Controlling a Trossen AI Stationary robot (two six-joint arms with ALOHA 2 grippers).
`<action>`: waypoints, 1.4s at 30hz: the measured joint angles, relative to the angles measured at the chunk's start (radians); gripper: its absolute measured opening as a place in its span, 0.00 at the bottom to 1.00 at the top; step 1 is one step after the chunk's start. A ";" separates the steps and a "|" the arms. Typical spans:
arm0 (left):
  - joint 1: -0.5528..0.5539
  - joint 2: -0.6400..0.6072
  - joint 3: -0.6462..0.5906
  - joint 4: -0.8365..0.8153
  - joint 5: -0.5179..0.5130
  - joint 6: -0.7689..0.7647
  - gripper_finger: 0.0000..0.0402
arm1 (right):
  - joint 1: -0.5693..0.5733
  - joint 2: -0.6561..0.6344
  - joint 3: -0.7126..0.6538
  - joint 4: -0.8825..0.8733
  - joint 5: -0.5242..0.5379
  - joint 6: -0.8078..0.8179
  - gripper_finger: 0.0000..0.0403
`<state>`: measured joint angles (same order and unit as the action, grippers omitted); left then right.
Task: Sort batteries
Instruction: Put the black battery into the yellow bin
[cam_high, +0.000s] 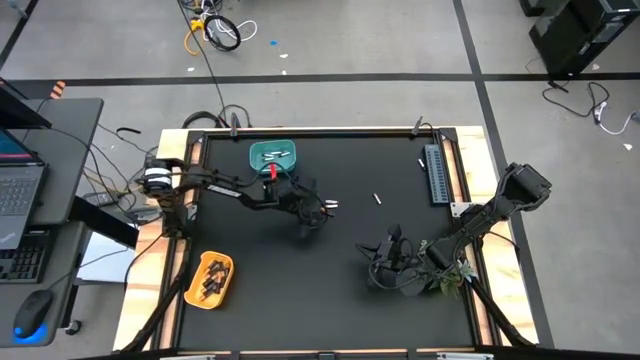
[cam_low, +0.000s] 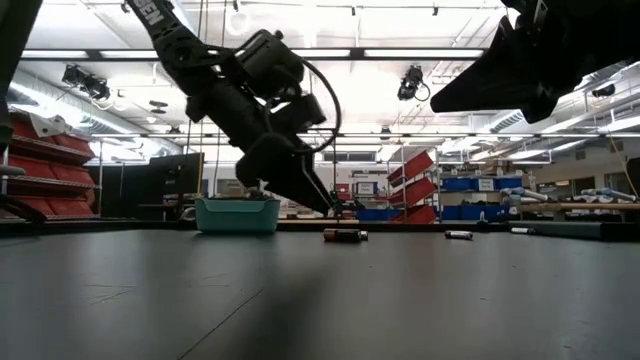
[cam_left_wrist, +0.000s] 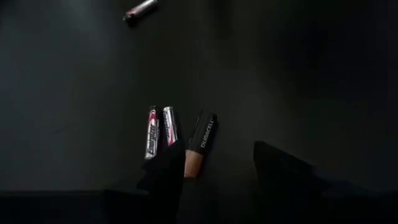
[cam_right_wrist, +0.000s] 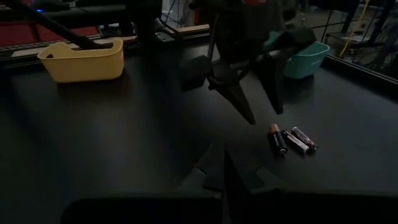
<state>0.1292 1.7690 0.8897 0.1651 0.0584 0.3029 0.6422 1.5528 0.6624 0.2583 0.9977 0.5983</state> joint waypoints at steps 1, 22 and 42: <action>0.000 0.012 0.011 -0.002 0.003 -0.004 0.51 | 0.000 0.000 0.000 0.002 0.000 0.000 0.00; -0.012 0.149 0.095 -0.065 0.055 -0.003 0.36 | 0.008 0.000 0.000 -0.005 0.000 0.003 0.00; -0.063 0.096 0.150 -0.163 -0.051 -0.019 0.33 | 0.010 0.000 0.000 -0.009 0.001 0.007 0.00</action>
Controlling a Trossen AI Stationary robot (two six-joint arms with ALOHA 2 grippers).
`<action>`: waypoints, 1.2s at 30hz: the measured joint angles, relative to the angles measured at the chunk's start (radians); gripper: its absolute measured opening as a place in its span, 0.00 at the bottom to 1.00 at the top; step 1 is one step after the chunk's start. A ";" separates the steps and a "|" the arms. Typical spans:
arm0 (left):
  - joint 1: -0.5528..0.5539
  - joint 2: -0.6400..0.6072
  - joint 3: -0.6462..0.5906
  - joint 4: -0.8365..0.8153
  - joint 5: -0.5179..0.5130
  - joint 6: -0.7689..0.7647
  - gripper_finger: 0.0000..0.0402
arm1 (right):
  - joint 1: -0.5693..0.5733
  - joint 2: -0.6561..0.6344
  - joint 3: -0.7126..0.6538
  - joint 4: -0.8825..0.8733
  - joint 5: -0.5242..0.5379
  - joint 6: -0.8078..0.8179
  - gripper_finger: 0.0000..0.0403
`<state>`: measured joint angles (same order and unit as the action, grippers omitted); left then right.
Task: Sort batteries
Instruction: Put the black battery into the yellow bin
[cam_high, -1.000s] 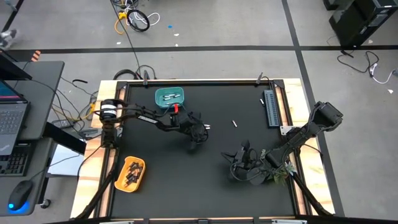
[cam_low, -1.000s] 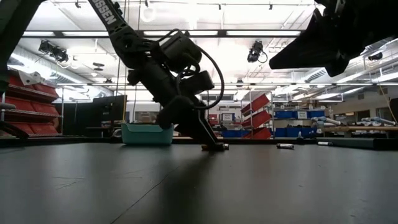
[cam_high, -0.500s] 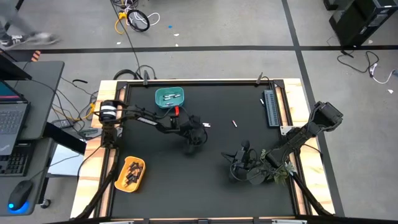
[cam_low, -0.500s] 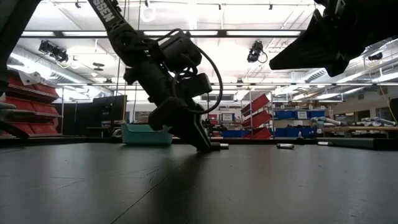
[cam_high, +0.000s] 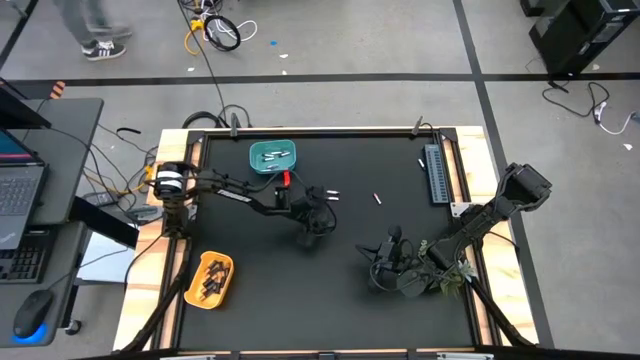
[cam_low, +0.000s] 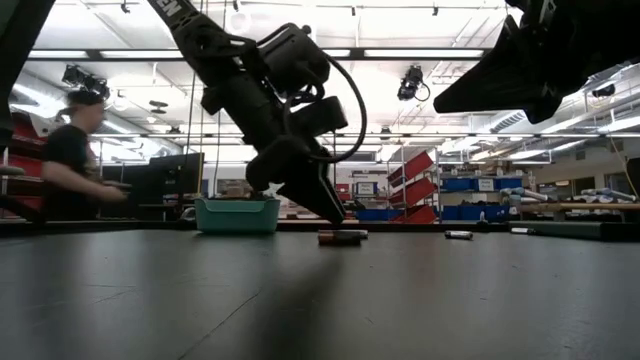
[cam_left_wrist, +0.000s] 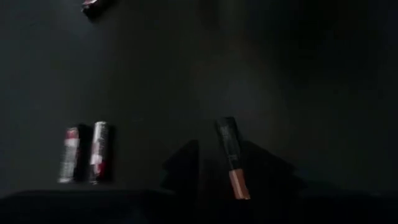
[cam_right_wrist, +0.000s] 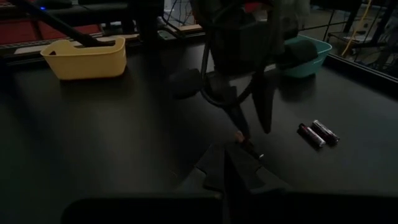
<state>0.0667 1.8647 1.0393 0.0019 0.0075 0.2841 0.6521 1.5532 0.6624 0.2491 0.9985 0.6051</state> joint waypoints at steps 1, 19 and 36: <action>-0.002 0.001 0.000 0.001 0.016 -0.014 0.34 | 0.000 0.000 0.000 0.001 0.000 0.000 0.00; -0.099 0.035 0.000 -0.009 -0.042 -0.160 0.58 | 0.000 0.000 0.000 0.004 0.003 -0.002 0.00; -0.108 0.088 0.004 -0.020 -0.019 -0.137 0.13 | 0.003 0.000 0.000 0.012 0.003 0.000 0.00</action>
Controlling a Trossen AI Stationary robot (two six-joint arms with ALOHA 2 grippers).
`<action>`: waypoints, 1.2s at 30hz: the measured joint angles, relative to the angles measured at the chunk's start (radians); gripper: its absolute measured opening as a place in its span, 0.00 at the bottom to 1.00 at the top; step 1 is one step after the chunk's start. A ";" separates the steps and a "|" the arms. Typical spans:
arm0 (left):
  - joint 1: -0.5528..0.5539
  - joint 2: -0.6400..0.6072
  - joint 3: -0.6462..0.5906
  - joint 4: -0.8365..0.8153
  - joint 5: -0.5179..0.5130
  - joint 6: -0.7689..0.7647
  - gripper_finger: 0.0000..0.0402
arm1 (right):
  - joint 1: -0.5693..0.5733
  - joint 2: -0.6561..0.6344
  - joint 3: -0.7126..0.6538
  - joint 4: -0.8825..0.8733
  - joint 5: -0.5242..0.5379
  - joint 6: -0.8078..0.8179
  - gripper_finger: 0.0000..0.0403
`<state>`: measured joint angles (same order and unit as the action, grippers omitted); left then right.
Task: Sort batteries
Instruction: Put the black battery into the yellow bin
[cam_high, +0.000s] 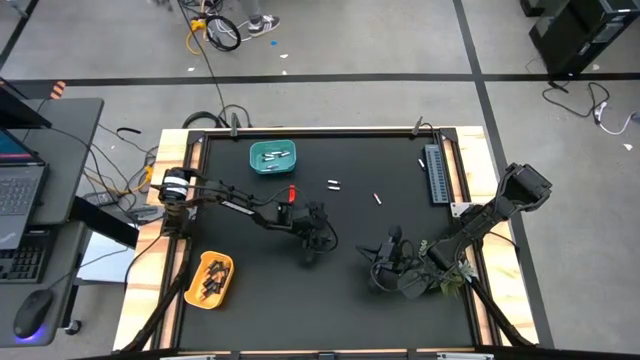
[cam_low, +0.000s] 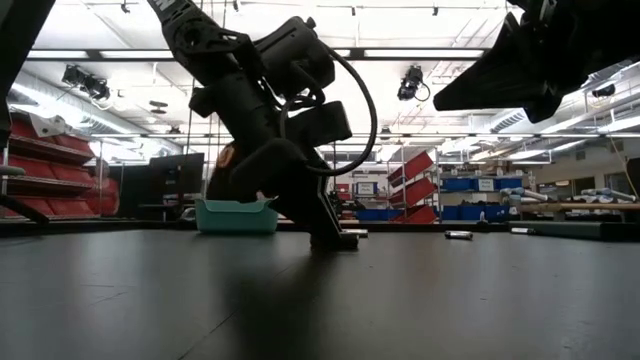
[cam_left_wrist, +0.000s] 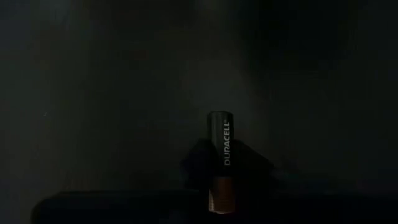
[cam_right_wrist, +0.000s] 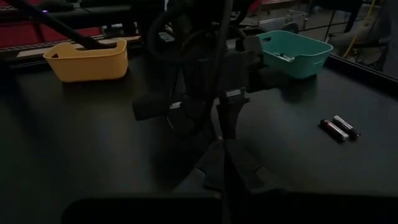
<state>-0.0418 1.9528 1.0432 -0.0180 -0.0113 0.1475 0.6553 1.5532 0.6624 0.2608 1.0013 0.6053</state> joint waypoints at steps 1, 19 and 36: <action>0.000 -0.012 0.000 -0.004 0.000 0.000 0.13 | 0.002 0.000 0.000 0.000 0.000 0.000 0.00; -0.194 -0.481 -0.005 -0.622 -0.054 -0.308 0.13 | 0.037 0.000 -0.053 -0.023 0.118 0.004 0.00; -0.669 -0.685 -0.147 -0.890 -0.291 -1.096 0.13 | -0.119 0.000 -0.175 0.253 0.221 -0.249 0.00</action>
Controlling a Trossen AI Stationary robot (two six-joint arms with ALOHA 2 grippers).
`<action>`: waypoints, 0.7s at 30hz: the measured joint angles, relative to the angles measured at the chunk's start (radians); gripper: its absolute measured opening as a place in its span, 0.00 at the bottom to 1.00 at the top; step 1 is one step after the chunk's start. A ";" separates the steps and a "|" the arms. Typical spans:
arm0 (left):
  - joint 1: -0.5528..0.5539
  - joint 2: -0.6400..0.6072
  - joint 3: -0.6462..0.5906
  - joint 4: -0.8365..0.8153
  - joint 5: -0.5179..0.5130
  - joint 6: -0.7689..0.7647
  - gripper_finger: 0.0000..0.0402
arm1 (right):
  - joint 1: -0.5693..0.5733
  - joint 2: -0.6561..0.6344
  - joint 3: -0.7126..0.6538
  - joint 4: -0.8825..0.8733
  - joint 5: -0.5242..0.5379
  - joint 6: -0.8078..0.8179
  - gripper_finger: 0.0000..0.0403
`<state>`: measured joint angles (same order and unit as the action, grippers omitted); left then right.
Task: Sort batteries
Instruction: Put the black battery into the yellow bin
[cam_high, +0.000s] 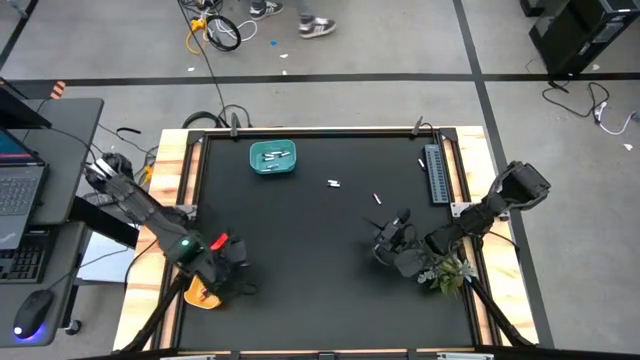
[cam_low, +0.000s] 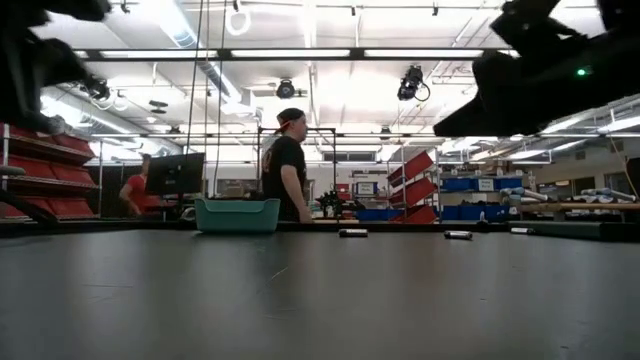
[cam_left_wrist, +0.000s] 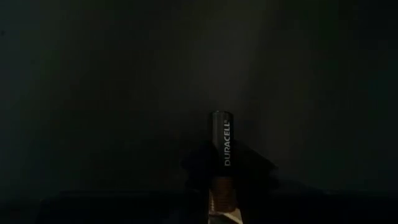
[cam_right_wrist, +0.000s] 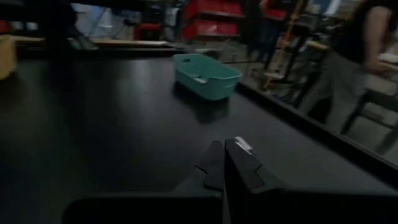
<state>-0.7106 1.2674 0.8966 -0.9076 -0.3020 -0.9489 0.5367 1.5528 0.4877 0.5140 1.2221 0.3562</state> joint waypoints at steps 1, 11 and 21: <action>-0.019 -0.013 -0.008 -0.001 -0.014 -0.038 0.13 | -0.011 0.000 0.000 0.016 -0.029 -0.018 0.00; -0.230 -0.086 -0.113 -0.076 -0.041 -0.454 0.13 | -0.035 0.000 0.000 0.051 -0.118 -0.072 0.00; -0.372 -0.084 -0.319 0.006 -0.025 -0.807 0.31 | -0.035 0.000 0.000 0.076 -0.124 -0.091 0.00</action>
<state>-1.0828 1.1831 0.5781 -0.9015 -0.3269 -1.7557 0.5014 1.5528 0.4881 0.5905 1.0982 0.2654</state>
